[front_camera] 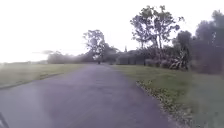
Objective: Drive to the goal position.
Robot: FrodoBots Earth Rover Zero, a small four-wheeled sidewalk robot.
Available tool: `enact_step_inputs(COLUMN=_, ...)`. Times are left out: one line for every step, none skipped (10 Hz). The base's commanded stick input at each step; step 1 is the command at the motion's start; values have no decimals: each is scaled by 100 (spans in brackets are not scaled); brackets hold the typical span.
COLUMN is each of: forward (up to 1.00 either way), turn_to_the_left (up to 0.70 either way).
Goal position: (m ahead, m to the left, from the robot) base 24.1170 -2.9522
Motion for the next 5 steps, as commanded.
enact_step_inputs(forward=70, turn_to_the_left=0)
enact_step_inputs(forward=70, turn_to_the_left=0)
enact_step_inputs(forward=70, turn_to_the_left=0)
enact_step_inputs(forward=70, turn_to_the_left=0)
enact_step_inputs(forward=70, turn_to_the_left=0)
